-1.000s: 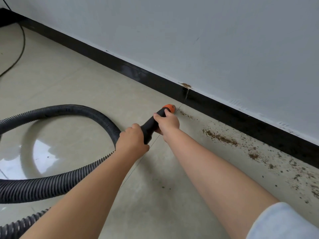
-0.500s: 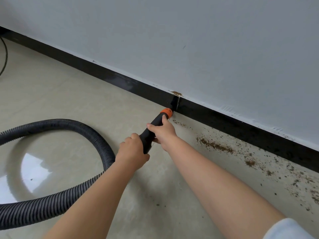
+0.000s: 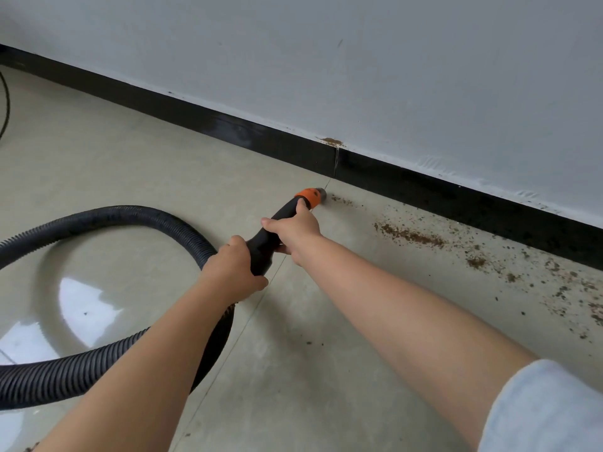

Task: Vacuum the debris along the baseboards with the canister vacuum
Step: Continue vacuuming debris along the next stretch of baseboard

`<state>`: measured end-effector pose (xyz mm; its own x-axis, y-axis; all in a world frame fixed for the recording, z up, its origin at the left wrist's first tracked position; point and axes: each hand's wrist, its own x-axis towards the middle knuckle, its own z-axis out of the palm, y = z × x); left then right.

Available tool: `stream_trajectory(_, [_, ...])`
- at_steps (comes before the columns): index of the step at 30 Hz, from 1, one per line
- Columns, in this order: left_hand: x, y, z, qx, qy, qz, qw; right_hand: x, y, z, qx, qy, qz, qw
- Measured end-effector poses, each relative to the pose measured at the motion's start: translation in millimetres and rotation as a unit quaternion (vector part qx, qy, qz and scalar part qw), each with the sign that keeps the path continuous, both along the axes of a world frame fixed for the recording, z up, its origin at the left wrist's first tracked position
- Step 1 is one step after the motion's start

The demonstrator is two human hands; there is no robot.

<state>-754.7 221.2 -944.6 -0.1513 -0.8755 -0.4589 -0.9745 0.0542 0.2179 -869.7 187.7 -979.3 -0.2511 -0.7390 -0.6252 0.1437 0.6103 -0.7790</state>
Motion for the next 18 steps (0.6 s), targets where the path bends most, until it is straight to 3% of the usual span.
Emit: stream_trajectory(18, [-20.6, -6.0, 2.7, 0.004, 0.019, -0.048, 0.999, -22.0, 5.4, 11.5, 0.013, 0.022, -0.040, 0.999])
